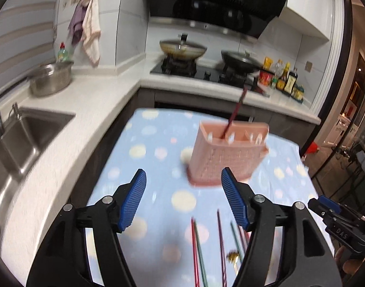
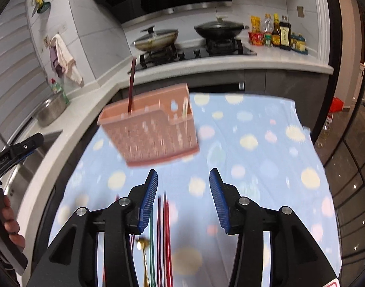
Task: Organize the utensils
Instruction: 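Lower both items into the pink holder and open both tools, then grasp a red chopstick with the left tool while the right tool approaches the chopsticks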
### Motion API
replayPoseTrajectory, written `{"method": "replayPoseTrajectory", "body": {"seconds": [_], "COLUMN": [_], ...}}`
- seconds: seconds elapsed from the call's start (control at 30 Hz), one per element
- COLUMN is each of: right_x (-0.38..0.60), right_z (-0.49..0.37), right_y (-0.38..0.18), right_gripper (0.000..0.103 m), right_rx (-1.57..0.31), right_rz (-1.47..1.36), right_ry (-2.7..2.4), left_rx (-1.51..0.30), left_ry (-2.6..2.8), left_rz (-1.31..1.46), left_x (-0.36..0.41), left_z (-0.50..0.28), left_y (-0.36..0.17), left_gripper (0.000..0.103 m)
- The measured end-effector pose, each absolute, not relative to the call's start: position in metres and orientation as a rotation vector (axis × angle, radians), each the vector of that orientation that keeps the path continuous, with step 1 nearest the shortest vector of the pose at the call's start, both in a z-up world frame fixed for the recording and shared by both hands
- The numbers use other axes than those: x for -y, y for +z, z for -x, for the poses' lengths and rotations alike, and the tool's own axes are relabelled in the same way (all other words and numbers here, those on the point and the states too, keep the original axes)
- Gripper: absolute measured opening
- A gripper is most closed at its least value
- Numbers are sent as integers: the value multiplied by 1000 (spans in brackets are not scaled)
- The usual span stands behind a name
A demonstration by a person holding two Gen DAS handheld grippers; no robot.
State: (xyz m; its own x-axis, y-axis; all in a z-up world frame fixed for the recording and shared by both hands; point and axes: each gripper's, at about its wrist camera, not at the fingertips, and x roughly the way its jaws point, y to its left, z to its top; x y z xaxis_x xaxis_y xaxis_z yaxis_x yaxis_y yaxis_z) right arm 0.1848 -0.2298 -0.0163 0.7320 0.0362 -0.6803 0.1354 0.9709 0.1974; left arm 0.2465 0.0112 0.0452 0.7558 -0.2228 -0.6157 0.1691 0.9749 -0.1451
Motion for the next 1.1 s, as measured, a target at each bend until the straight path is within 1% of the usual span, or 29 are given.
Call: {"method": "replayPoseTrajectory", "body": {"seconds": [0.17,0.33,0.57,0.7,0.8,0.87,1.1], "right_x": [216,203,185,181,178,178,183], "right_z": [-131,-95,-71,-66,-65,-66,-69], "right_y": [-58,-94,-125,-134,-138,-143,-145], "right_gripper": [44,44,44,40,32,25,18], "right_rx": [-834,-922,-989,-1011,-1026,-1039,-1035], "right_rz": [-229,-224,-190,-201,-179,-184,-196], "right_ry": [-65,-53,-23,-3,-1,5,-10], "left_rx": [-803,-907,-976,-992,-1001,-999,-1012], "left_ry": [-202,-209,-214,-223,-221,-222,-241], "left_rz": [55,27,20,1,-21,-46,-66], "left_x": [-19,-19,-18,-13,-9,-5,1], "left_z": [-198,-158,-127,-114,-110,-107,-106], "left_y": [-9,-56,-85,-94,-100,-103,-110], "left_gripper": [62,62,62,62,62,62,62]}}
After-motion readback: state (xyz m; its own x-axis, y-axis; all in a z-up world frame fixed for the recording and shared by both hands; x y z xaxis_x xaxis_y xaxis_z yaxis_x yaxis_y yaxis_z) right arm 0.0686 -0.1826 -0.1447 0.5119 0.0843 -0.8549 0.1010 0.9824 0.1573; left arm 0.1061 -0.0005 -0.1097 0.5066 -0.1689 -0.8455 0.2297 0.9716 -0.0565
